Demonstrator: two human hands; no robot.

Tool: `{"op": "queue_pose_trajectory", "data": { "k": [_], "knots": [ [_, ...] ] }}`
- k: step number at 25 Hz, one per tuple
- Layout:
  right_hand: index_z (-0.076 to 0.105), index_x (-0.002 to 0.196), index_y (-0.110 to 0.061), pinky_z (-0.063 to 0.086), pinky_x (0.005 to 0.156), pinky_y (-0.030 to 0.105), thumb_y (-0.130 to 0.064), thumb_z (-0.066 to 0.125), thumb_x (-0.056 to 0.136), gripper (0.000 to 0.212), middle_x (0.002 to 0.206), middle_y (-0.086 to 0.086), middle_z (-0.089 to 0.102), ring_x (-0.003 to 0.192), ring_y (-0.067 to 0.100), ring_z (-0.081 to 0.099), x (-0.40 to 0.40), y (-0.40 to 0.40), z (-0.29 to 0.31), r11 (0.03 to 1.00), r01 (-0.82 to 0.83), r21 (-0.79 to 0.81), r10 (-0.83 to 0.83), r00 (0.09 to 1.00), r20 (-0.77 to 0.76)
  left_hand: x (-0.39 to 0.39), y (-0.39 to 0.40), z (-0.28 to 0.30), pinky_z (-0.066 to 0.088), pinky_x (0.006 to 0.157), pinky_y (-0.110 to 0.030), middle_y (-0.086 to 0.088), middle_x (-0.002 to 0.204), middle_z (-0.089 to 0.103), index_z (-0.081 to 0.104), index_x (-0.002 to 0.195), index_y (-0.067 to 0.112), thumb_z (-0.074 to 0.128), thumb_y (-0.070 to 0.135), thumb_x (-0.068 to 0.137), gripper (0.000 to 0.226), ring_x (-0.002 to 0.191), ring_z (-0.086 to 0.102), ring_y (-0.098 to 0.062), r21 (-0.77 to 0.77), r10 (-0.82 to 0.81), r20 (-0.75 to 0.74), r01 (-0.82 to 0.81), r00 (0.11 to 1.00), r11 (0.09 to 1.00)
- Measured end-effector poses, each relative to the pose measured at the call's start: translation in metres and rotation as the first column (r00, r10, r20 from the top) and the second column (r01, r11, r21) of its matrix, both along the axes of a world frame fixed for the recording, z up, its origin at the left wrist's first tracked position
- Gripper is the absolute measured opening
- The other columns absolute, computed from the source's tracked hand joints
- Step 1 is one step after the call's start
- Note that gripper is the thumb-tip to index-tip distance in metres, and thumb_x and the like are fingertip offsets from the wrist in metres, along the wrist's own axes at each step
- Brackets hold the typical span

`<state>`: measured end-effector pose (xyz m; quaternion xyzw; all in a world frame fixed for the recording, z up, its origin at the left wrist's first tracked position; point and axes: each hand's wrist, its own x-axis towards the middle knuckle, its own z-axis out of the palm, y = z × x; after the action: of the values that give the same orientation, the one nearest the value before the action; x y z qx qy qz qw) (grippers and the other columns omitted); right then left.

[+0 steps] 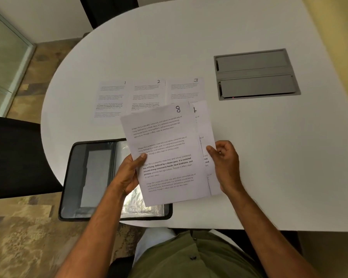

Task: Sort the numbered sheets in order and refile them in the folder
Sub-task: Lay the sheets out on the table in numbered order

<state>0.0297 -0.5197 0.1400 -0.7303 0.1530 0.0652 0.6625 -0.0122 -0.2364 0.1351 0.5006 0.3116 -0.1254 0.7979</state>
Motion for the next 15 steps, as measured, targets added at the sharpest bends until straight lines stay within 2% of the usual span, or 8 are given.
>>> {"op": "queue_pose_trajectory", "data": {
  "k": [2, 4, 7, 10, 12, 14, 15],
  "knots": [
    [0.052, 0.127, -0.018, 0.042, 0.064, 0.012, -0.015, 0.071, 0.096, 0.036, 0.068, -0.006, 0.049, 0.058, 0.001, 0.046, 0.002, 0.002, 0.007, 1.000, 0.017, -0.022, -0.016, 0.998, 0.063, 0.005, -0.001, -0.002, 0.062, 0.085, -0.050, -0.020, 0.130, 0.067, 0.056, 0.138, 0.004, 0.058, 0.009, 0.095, 0.043, 0.111, 0.070, -0.036, -0.017, 0.001, 0.001, -0.001, 1.000, 1.000],
    [0.046, 0.140, -0.018, 0.041, 0.060, 0.009, -0.012, 0.066, 0.099, 0.046, 0.070, -0.005, 0.046, 0.057, 0.002, 0.045, 0.005, 0.006, 0.013, 0.997, 0.006, -0.078, 0.004, 0.993, 0.121, 0.013, 0.002, -0.003, 0.062, 0.085, -0.050, -0.022, 0.133, 0.066, 0.054, 0.141, 0.003, 0.060, 0.011, 0.093, 0.049, 0.112, 0.069, -0.037, -0.029, -0.008, 0.013, 0.008, 1.000, 1.000],
    [0.059, 0.135, -0.021, 0.042, 0.066, 0.006, -0.012, 0.058, 0.104, 0.033, 0.087, -0.009, 0.056, 0.070, -0.003, 0.050, 0.007, 0.013, 0.018, 0.989, -0.057, -0.136, 0.078, 0.985, 0.156, 0.027, 0.013, -0.002, 0.061, 0.088, -0.051, -0.022, 0.135, 0.064, 0.052, 0.143, 0.004, 0.061, 0.012, 0.091, 0.053, 0.115, 0.068, -0.038, -0.048, -0.009, 0.035, 0.011, 0.999, 0.999],
    [0.065, 0.131, -0.026, 0.043, 0.082, 0.002, -0.015, 0.058, 0.104, 0.029, 0.114, -0.022, 0.063, 0.098, -0.018, 0.057, 0.013, 0.022, 0.021, 0.992, -0.114, -0.049, 0.117, 0.992, 0.057, 0.038, 0.025, -0.004, 0.060, 0.089, -0.053, -0.020, 0.136, 0.064, 0.051, 0.144, 0.006, 0.060, 0.011, 0.093, 0.053, 0.118, 0.066, -0.038, -0.081, -0.002, 0.075, 0.008, 0.997, 0.997],
    [0.067, 0.129, -0.029, 0.048, 0.090, 0.008, -0.022, 0.059, 0.104, 0.027, 0.122, -0.019, 0.068, 0.111, -0.010, 0.061, 0.016, 0.028, 0.022, 0.989, -0.147, 0.018, 0.147, 0.989, -0.016, 0.039, 0.033, -0.006, 0.061, 0.087, -0.051, -0.020, 0.135, 0.065, 0.051, 0.144, 0.006, 0.061, 0.011, 0.092, 0.054, 0.116, 0.068, -0.037, -0.110, 0.006, 0.074, 0.002, 0.997, 0.994],
    [0.069, 0.128, -0.031, 0.052, 0.093, 0.015, -0.026, 0.059, 0.104, 0.026, 0.123, -0.015, 0.071, 0.114, -0.001, 0.065, 0.018, 0.033, 0.024, 0.983, -0.181, 0.037, 0.183, 0.982, -0.052, 0.039, 0.039, -0.010, 0.062, 0.086, -0.050, -0.021, 0.135, 0.065, 0.051, 0.144, 0.005, 0.060, 0.011, 0.091, 0.054, 0.114, 0.069, -0.037, -0.135, -0.001, 0.059, 0.009, 0.998, 0.991],
    [0.069, 0.128, -0.030, 0.052, 0.092, 0.014, -0.024, 0.060, 0.104, 0.027, 0.122, -0.016, 0.071, 0.113, -0.002, 0.065, 0.018, 0.035, 0.023, 0.981, -0.193, 0.014, 0.194, 0.980, -0.050, 0.041, 0.041, -0.013, 0.062, 0.086, -0.049, -0.021, 0.134, 0.065, 0.051, 0.143, 0.004, 0.060, 0.011, 0.091, 0.054, 0.113, 0.069, -0.037, -0.141, -0.014, 0.056, 0.022, 0.998, 0.990]
  ]
}}
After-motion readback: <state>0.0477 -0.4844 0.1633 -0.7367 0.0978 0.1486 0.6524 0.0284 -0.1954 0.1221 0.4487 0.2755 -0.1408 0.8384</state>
